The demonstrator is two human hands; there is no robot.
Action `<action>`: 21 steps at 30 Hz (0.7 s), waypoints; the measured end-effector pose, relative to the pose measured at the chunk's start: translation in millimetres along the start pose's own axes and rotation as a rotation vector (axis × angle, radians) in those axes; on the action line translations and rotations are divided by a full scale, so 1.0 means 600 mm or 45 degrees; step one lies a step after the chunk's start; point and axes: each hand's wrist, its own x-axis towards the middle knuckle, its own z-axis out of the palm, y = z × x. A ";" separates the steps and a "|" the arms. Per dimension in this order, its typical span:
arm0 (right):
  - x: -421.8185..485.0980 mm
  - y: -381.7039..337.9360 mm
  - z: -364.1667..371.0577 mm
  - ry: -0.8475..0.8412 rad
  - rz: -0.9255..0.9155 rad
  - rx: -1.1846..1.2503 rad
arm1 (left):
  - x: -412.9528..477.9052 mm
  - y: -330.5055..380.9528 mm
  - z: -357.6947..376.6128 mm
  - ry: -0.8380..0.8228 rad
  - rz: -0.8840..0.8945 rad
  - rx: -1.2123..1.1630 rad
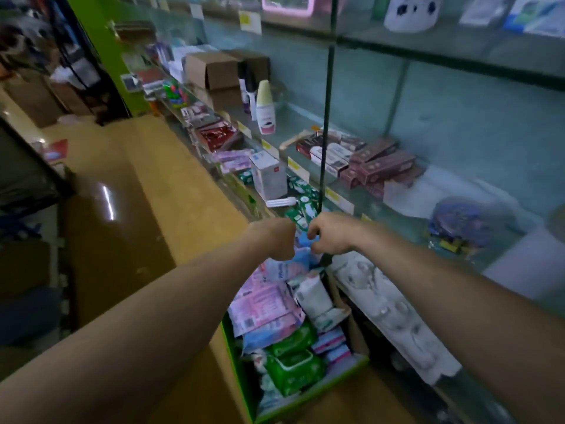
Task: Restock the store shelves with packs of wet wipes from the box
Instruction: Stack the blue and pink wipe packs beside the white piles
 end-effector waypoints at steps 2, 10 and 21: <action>0.014 0.004 0.030 -0.022 0.029 0.042 | 0.019 -0.014 0.035 -0.050 0.006 0.010; 0.075 -0.009 0.171 -0.214 0.070 0.101 | 0.063 -0.084 0.169 -0.210 -0.022 -0.093; 0.102 -0.056 0.333 -0.445 -0.002 -0.151 | 0.072 -0.129 0.315 -0.289 -0.129 -0.201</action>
